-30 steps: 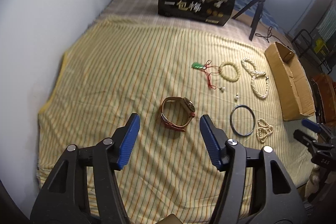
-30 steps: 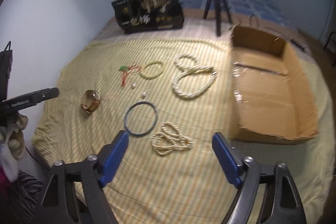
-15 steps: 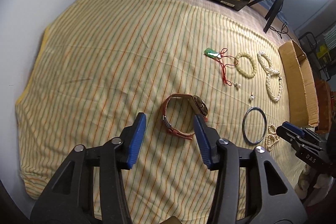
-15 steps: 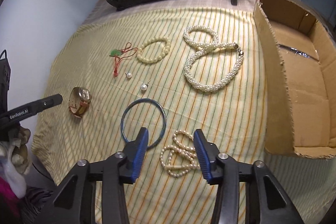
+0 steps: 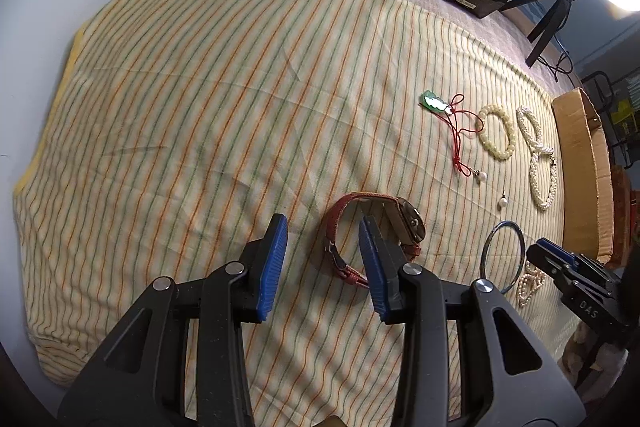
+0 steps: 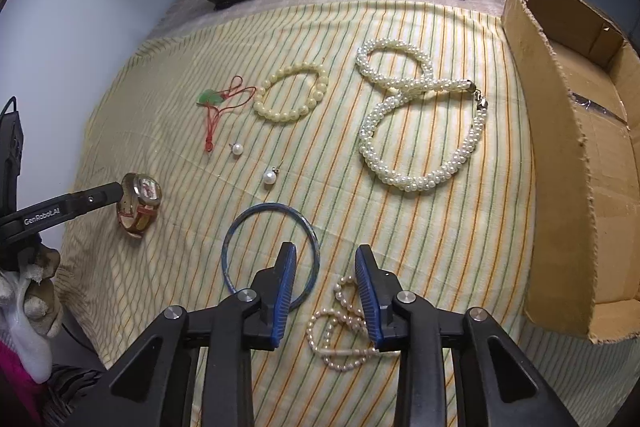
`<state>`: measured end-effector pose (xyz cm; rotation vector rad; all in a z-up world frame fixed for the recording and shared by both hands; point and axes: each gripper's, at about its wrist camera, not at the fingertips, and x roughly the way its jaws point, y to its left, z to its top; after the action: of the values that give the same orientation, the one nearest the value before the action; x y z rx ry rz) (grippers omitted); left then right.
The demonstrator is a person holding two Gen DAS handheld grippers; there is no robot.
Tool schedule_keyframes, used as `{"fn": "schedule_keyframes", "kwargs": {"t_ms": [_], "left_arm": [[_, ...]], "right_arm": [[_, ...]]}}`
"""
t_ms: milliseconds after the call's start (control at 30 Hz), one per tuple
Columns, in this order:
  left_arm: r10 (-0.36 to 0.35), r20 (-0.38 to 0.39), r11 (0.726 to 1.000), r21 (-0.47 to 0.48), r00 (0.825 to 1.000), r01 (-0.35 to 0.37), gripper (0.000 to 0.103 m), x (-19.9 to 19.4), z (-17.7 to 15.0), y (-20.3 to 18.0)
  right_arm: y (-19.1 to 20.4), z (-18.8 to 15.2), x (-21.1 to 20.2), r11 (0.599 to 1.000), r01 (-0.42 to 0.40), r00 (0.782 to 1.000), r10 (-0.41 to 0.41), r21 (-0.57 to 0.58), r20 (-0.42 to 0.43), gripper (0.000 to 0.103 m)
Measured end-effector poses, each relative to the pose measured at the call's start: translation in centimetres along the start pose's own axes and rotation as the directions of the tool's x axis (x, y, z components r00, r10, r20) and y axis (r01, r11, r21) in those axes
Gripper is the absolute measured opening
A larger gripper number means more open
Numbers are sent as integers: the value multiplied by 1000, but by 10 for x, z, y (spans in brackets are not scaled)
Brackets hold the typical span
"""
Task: Organize jewelry
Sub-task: 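Move left tool to the red-strap watch while right tool approaches the blue bangle, then close left tool on the watch strap while right tool grips the blue bangle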
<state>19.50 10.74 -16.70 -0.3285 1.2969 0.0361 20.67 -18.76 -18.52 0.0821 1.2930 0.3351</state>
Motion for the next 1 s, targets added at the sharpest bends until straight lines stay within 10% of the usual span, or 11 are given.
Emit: {"fn": "schedule_keyframes", "kwargs": {"t_ms": [567, 767, 1000], "left_arm": [[38, -21, 999, 13, 999, -38, 37, 23, 4, -4], [52, -18, 998, 21, 999, -51, 9, 27, 7, -8], [68, 10, 997, 30, 998, -68, 4, 22, 7, -17]], "right_arm": [[23, 2, 21, 994, 70, 997, -71, -82, -5, 18], [31, 1, 22, 992, 80, 997, -80, -96, 8, 4], [24, 3, 19, 997, 28, 1000, -27, -67, 9, 2]]}}
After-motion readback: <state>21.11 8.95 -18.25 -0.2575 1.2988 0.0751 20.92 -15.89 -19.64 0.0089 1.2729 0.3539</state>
